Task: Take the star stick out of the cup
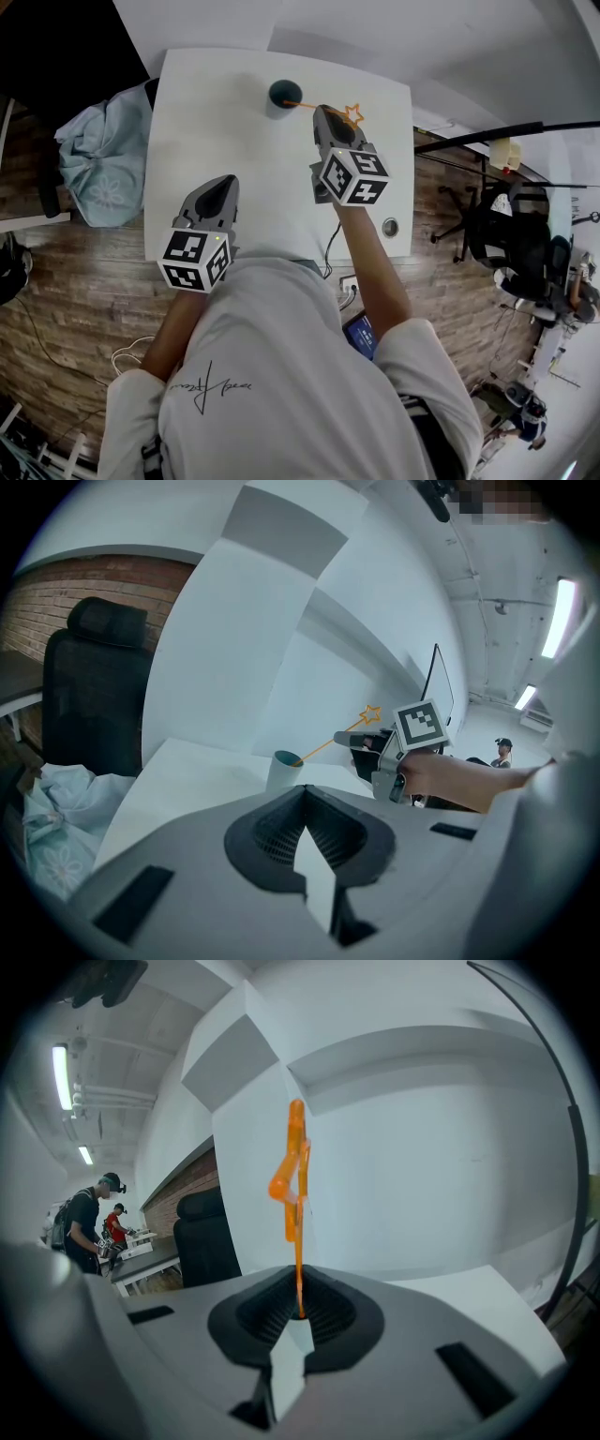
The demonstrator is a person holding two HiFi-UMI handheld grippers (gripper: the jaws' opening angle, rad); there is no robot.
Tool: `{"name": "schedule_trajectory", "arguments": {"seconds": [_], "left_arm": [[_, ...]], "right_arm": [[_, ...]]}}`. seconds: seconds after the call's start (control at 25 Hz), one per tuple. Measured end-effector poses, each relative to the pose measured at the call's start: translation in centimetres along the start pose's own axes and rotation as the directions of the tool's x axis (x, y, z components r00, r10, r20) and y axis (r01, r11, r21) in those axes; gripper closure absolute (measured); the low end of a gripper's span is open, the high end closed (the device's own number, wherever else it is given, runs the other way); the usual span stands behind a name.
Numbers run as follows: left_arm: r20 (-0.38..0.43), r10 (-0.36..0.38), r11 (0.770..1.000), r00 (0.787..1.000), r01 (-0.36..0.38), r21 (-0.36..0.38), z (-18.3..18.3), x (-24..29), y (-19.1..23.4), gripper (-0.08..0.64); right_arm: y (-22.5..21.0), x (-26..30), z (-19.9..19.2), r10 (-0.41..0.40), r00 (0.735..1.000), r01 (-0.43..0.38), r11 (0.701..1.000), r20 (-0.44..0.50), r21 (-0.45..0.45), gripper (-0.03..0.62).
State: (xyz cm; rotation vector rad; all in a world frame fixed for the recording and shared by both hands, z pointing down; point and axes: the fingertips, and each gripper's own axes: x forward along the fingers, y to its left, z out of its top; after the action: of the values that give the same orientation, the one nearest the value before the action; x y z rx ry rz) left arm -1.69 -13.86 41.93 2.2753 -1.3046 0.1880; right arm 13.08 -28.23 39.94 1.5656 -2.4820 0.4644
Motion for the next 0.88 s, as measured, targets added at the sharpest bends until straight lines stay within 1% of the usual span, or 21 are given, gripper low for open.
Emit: {"name": "schedule_trajectory", "arguments": {"seconds": [0.88], "left_arm": [[0.000, -0.023, 0.999, 1.000, 0.023, 0.022, 0.3, 0.3, -0.6, 0.557]], "right_arm": [[0.2, -3.0, 1.3, -0.007, 0.999, 0.005, 1.000, 0.045, 0.026, 0.566]]}}
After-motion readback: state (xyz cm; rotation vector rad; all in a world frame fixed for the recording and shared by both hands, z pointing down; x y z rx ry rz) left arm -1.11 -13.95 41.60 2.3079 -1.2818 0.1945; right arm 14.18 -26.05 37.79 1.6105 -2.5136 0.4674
